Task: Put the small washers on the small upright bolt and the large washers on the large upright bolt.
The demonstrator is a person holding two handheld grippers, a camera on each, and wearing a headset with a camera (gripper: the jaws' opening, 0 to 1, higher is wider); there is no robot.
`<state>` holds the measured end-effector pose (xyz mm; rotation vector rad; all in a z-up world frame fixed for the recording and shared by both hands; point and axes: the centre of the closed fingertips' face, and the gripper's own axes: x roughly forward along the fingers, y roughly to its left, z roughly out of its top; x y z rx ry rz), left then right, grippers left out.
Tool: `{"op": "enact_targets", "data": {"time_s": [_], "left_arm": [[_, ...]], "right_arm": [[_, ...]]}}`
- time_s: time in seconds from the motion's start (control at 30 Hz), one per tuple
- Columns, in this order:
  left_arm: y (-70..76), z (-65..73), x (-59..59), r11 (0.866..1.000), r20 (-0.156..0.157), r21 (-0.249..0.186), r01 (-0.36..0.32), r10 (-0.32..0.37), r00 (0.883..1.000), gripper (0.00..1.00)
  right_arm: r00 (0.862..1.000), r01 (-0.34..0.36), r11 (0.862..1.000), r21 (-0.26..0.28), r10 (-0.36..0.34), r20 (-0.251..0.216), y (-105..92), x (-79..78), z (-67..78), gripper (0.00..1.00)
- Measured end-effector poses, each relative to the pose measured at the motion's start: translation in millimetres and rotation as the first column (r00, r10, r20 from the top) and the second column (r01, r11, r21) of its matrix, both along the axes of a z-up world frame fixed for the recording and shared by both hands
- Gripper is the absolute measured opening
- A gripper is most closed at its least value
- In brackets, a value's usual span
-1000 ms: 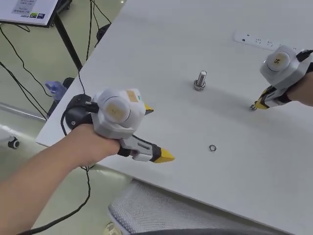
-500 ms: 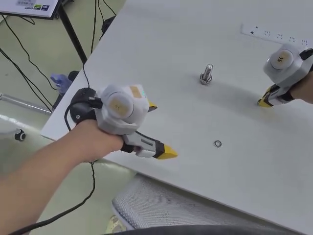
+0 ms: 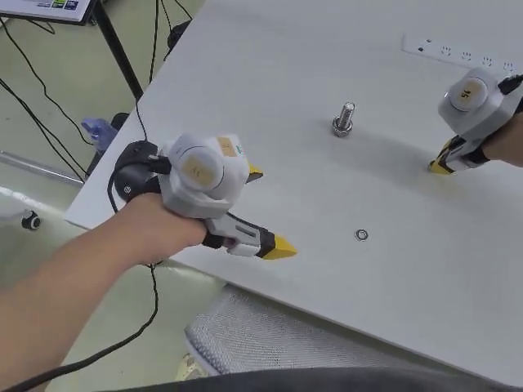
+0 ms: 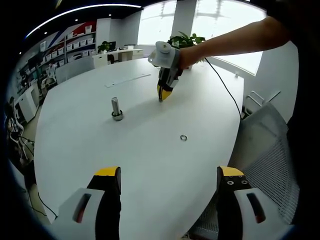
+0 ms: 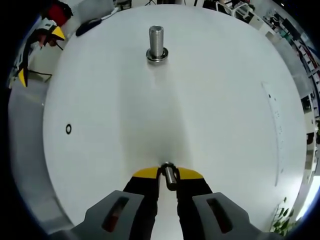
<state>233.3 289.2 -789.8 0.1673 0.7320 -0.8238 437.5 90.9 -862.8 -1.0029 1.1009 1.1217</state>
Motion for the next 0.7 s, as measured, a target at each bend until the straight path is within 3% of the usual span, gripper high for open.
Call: {"op": "enact_targets", "data": {"time_s": [0.27,0.7], "left_arm": [[0.1,1.8,-1.2,1.000,0.004,-0.002,-0.005,0.005,1.000,0.78],[-0.6,7.6,-6.6,1.000,0.021,-0.012,-0.006,0.006,1.000,0.80]], "right_arm": [[1.000,-0.013,1.000,0.008,0.013,-0.005,1.1,2.7,-3.2,0.20],[1.000,-0.023,1.000,0.013,0.023,0.005,-1.3,3.6,11.5,0.25]]}}
